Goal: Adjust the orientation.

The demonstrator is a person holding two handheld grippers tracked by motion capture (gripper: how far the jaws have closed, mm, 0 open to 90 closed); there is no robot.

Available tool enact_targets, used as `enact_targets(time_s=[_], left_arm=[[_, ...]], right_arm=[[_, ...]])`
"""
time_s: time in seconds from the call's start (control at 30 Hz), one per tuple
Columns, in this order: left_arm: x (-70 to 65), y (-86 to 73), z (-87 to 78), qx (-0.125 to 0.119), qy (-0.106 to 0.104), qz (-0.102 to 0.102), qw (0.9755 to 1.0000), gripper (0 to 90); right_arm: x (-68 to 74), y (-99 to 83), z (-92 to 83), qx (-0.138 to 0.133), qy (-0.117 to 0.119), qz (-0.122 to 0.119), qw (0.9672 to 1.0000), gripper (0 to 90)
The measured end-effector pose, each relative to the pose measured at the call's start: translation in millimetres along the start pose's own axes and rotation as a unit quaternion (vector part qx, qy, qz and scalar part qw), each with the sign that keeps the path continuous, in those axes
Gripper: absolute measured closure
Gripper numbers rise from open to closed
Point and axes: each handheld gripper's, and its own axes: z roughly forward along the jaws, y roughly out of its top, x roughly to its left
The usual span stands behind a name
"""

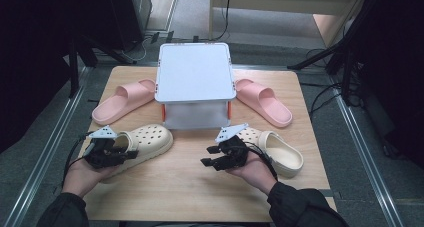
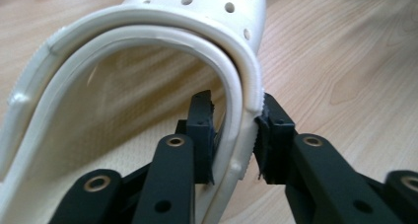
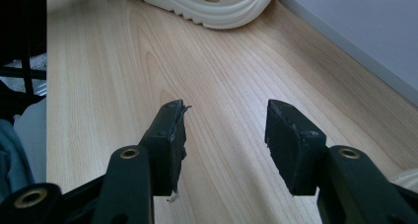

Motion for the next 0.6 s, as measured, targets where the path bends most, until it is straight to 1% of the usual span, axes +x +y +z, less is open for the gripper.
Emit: enact_targets(time_s=[0.03, 0.07, 0.1, 0.13, 0.17, 0.2, 0.23, 0.3, 0.37, 0.47, 0.5, 0.53, 0.57, 0.6], left_arm=[[0.0, 0.0, 0.0, 0.000, 0.000, 0.000, 1.0000, 73.4], [-1.5, 2.3, 0.5, 0.004, 0.005, -0.005, 1.0000, 73.4], [-5.3, 6.2, -0.7, 0.000, 0.022, -0.007, 0.9997, 75.5], [-6.5, 8.7, -2.2, -0.006, 0.024, -0.003, 0.9997, 76.7], [-6.5, 8.7, -2.2, -0.006, 0.024, -0.003, 0.9997, 77.3], [-8.5, 12.6, -5.7, -0.017, 0.016, -0.012, 0.9996, 77.4], [-9.2, 14.2, -6.8, -0.019, 0.010, -0.020, 0.9996, 77.4], [-10.3, 15.5, -7.8, -0.019, 0.006, -0.019, 0.9996, 77.6], [-15.5, 19.1, -8.5, -0.020, -0.001, -0.012, 0.9997, 77.6], [-21.5, 24.3, -7.2, -0.020, -0.021, -0.016, 0.9995, 77.4], [-21.5, 24.3, -7.2, -0.020, -0.021, -0.016, 0.9995, 77.4], [-24.4, 26.4, -6.0, -0.020, -0.025, -0.014, 0.9994, 77.5], [-30.7, 31.2, -2.8, -0.017, -0.032, -0.005, 0.9993, 77.4], [-34.1, 33.5, -1.0, -0.017, -0.034, 0.001, 0.9993, 77.4]], right_arm=[[0.0, 0.0, 0.0, 0.000, 0.000, 0.000, 1.0000, 50.6], [0.1, -0.1, -0.3, 0.000, -0.001, 0.000, 1.0000, 50.7], [0.0, -0.4, -1.5, -0.001, -0.001, 0.003, 1.0000, 50.9], [-0.1, -0.5, -1.8, -0.001, -0.001, 0.005, 1.0000, 51.0], [-0.4, -0.7, -2.4, -0.002, -0.003, 0.005, 1.0000, 51.1], [-0.8, -1.0, -3.0, -0.004, -0.003, 0.005, 1.0000, 51.1], [-1.1, -1.3, -3.5, -0.005, -0.004, 0.005, 1.0000, 51.2], [-1.5, -1.6, -4.2, -0.006, -0.004, 0.005, 1.0000, 51.2], [-2.0, -2.8, -6.7, -0.009, -0.008, 0.011, 0.9999, 51.5], [-3.0, -4.3, -8.4, -0.013, -0.011, 0.014, 0.9998, 51.4], [-2.9, -4.9, -9.3, -0.013, -0.012, 0.017, 0.9997, 51.4], [-3.5, -5.6, -9.9, -0.015, -0.012, 0.014, 0.9997, 51.5], [-3.2, -6.3, -11.0, -0.015, -0.015, 0.018, 0.9996, 51.4], [-3.2, -6.9, -11.9, -0.016, -0.016, 0.019, 0.9996, 51.5]])
